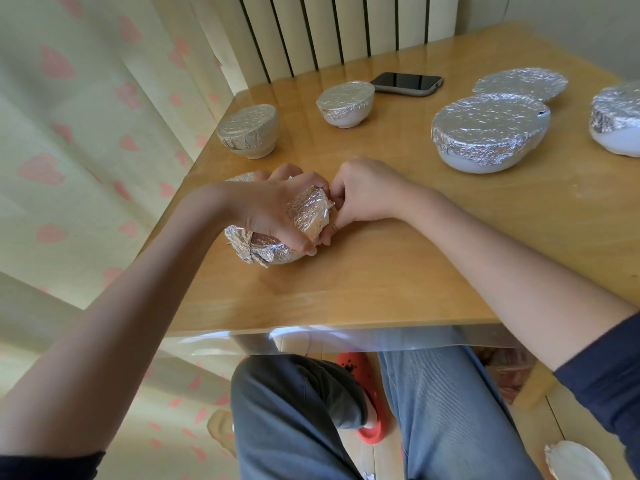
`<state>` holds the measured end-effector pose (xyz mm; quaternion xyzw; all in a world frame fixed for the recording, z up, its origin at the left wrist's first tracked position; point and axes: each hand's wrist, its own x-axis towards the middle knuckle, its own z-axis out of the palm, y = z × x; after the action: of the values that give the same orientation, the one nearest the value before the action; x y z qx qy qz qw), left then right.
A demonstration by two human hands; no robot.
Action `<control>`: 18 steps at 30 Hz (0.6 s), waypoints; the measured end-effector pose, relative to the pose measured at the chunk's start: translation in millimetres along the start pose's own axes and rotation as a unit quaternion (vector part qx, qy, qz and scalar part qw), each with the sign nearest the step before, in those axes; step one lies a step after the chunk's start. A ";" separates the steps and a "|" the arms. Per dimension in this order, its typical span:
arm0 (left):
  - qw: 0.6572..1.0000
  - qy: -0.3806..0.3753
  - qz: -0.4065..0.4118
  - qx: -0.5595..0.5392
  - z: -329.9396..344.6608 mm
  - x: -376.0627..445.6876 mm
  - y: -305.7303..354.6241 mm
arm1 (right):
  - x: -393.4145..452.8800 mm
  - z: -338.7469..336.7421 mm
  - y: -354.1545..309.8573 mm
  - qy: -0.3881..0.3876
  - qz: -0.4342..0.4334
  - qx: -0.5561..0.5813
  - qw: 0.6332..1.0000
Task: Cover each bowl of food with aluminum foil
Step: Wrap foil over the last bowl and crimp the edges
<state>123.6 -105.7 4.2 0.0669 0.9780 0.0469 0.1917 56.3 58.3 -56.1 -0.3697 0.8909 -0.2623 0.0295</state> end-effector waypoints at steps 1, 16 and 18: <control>1.000 0.000 0.001 -0.004 0.4 -0.1 -0.2 | 2.8 -1.0 0.2 -0.008 0.003 -0.011 1.000; 1.000 -0.001 0.003 0.003 0.5 0.2 -1.1 | -7.6 -6.5 8.1 -0.021 -0.015 0.126 0.992; 1.000 -0.003 0.007 0.002 -0.2 0.6 -2.0 | -7.6 -5.5 5.3 -0.003 -0.014 0.130 0.991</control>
<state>122.7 -107.6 3.9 0.0746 0.9771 0.0462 0.1938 57.1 69.0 -55.1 -0.3762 0.8437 -0.3753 0.0761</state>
